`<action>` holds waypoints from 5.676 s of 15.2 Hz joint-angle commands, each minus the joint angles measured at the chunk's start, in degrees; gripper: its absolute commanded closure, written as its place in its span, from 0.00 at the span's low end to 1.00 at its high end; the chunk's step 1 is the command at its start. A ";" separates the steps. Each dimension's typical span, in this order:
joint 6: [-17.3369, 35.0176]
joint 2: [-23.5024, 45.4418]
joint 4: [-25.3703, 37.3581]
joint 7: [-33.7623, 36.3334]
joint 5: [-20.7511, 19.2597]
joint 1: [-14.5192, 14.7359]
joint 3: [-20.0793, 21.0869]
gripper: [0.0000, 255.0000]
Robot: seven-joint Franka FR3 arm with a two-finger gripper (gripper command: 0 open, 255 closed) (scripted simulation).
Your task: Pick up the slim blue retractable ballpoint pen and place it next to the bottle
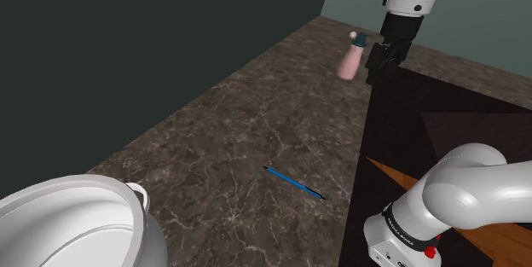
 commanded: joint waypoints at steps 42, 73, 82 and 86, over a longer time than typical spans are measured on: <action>56.66 16.73 -25.32 4.14 18.29 20.46 24.44 0.00; 36.66 6.89 -15.07 4.27 16.34 20.32 20.79 1.00; 29.24 5.38 -9.15 4.52 15.32 19.95 19.53 1.00; 26.10 5.12 -6.27 4.65 14.89 19.76 19.04 1.00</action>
